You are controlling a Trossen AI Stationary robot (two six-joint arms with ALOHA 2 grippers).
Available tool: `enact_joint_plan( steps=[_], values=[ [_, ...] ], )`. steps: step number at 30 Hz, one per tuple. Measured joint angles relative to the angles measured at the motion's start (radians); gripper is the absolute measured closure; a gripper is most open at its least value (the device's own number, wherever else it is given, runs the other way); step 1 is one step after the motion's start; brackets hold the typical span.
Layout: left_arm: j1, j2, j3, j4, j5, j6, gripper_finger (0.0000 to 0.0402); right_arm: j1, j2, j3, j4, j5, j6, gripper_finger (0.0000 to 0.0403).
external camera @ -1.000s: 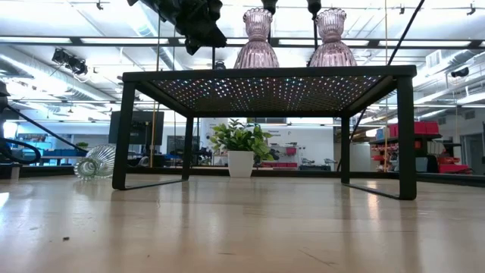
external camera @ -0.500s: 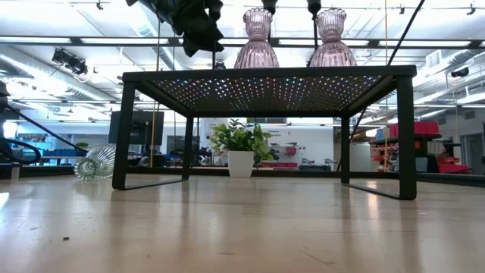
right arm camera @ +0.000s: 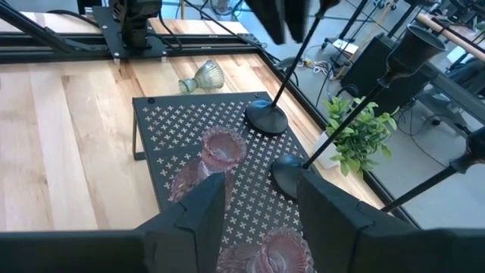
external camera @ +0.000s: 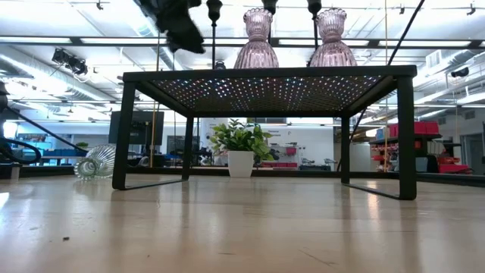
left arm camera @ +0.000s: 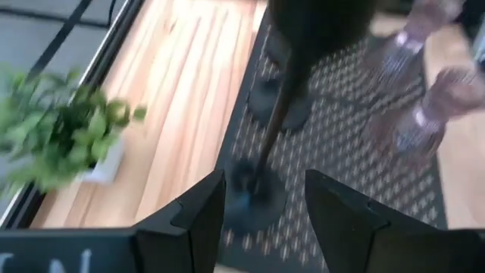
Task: Pick & Place candle stick holders
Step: Align the green glass candle holder with the black candle holder on the shelf
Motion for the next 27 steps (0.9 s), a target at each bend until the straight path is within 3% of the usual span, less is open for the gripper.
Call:
enact_joint_plan(
  steps=[8, 15, 19, 27],
  values=[
    [0.000, -0.056, 0.000, -0.393, -0.219, -0.047, 0.0216, 0.000, 0.000, -0.001, -0.012, -0.001, 0.011, 0.0240],
    [-0.014, -0.046, 0.000, -0.653, -0.339, -0.102, 0.0216, 0.000, 0.000, -0.001, -0.009, 0.000, 0.013, 0.0240],
    [-0.034, -0.044, 0.000, -0.697, -0.352, 0.003, 0.0216, 0.000, 0.000, -0.001, -0.006, -0.001, 0.015, 0.0240],
    [-0.099, -0.007, -0.015, -0.724, -0.435, 0.350, 0.0216, 0.000, 0.000, -0.001, -0.003, -0.029, 0.022, 0.0240]
  ],
)
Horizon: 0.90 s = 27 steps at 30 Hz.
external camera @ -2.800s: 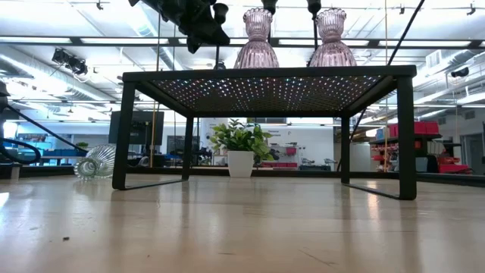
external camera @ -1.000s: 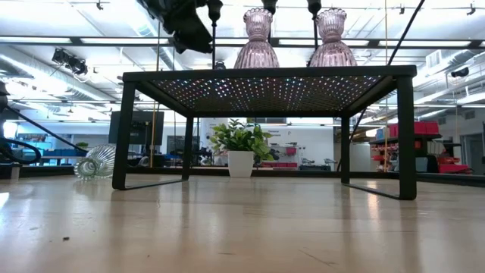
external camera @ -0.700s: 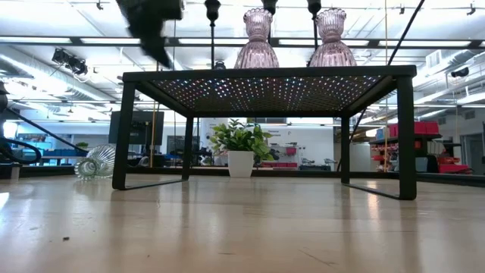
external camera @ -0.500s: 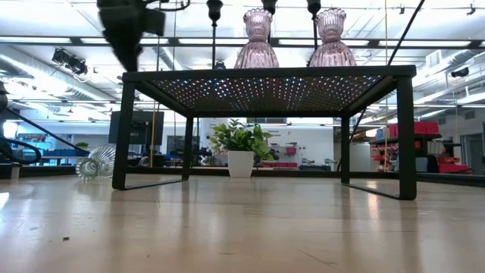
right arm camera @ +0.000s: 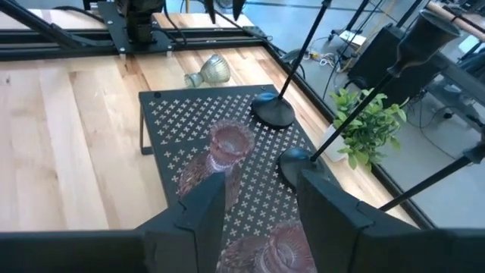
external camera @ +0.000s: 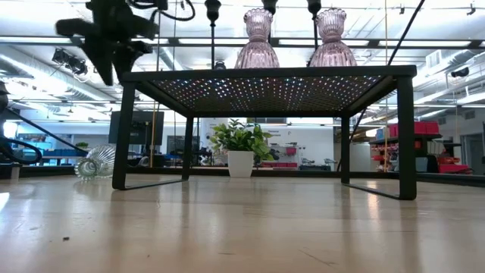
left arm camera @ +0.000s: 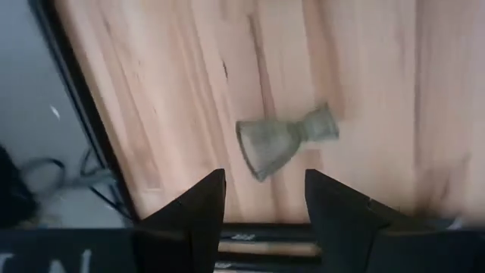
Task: Pick & Place candle stick holders
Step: Align the green glass candle holder with the black candle holder on the shelf
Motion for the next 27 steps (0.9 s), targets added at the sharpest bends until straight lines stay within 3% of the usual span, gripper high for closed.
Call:
enact_joint_plan(
  steps=[6, 12, 20, 27],
  values=[
    [-0.018, 0.007, -0.198, -0.002, -0.037, 0.313, 0.0216, 0.000, 0.000, -0.004, 0.008, -0.007, 0.004, 0.0241],
    [-0.052, 0.008, -0.388, 0.038, -0.215, 0.512, 0.0216, 0.000, 0.000, -0.051, 0.015, 0.011, 0.013, 0.0241],
    [-0.073, 0.008, -0.447, 0.288, -0.196, 0.728, 0.0216, -0.001, 0.001, -0.079, 0.021, 0.010, 0.059, 0.0241],
    [-0.072, 0.008, -0.448, 0.349, -0.064, 0.828, 0.0216, -0.001, 0.001, -0.079, 0.027, 0.003, 0.049, 0.0241]
  ],
)
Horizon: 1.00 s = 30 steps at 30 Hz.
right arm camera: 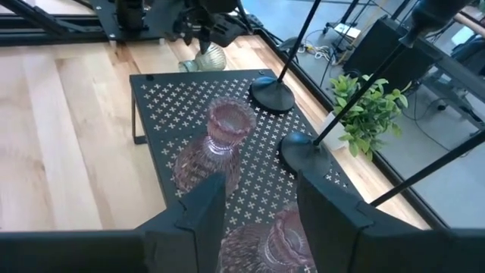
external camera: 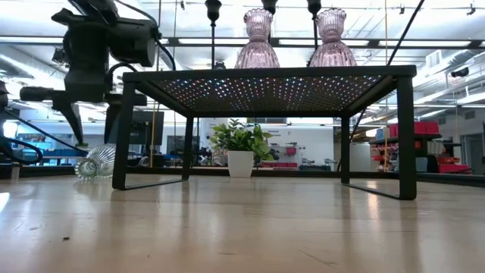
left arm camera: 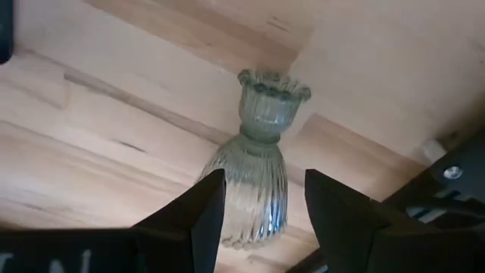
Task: Pick & Place candle stick holders
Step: Align the green glass candle holder with the black candle holder on the shelf
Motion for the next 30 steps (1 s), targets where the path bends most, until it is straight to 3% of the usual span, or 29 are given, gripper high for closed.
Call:
enact_joint_plan(
  steps=[12, 30],
  values=[
    [0.000, -0.001, -0.137, 0.171, -0.008, 0.138, 0.0216, 0.000, 0.000, 0.000, 0.007, -0.001, -0.001, 0.0241],
    [0.049, 0.007, -0.145, 0.314, 0.099, 0.191, 0.0216, -0.003, 0.000, 0.000, 0.031, 0.001, -0.002, 0.0241]
  ],
)
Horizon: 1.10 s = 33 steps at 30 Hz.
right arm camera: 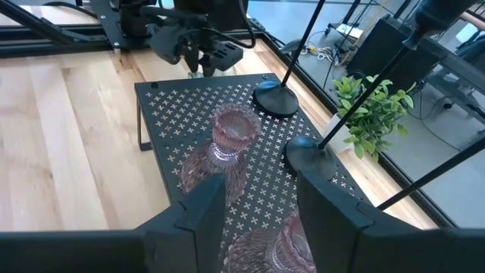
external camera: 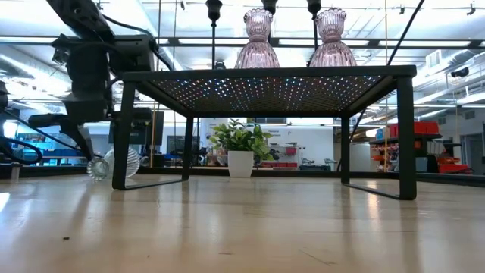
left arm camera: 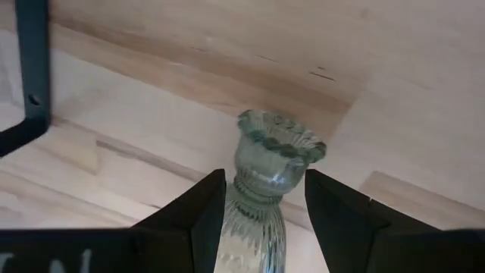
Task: Pick & Place candle stick holders
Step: Align the green glass candle holder with the black candle holder on the shelf
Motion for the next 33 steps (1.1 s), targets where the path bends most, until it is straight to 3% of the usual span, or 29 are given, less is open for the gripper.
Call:
enact_joint_plan(
  steps=[13, 19, 25, 33],
  values=[
    [0.026, 0.171, 0.005, 0.057, 0.004, -0.008, 0.0217, 0.000, 0.000, 0.001, 0.010, 0.000, -0.010, 0.0241],
    [0.026, 0.178, 0.003, 0.061, -0.003, -0.009, 0.0223, 0.000, 0.000, 0.001, 0.016, 0.000, -0.024, 0.0241],
    [0.026, 0.178, 0.003, 0.054, -0.001, -0.013, 0.0265, -0.004, 0.000, 0.001, 0.020, 0.008, -0.026, 0.0241],
    [0.026, 0.178, 0.002, 0.052, 0.001, -0.047, 0.0265, -0.015, 0.000, 0.001, 0.020, 0.008, -0.026, 0.0241]
  ],
)
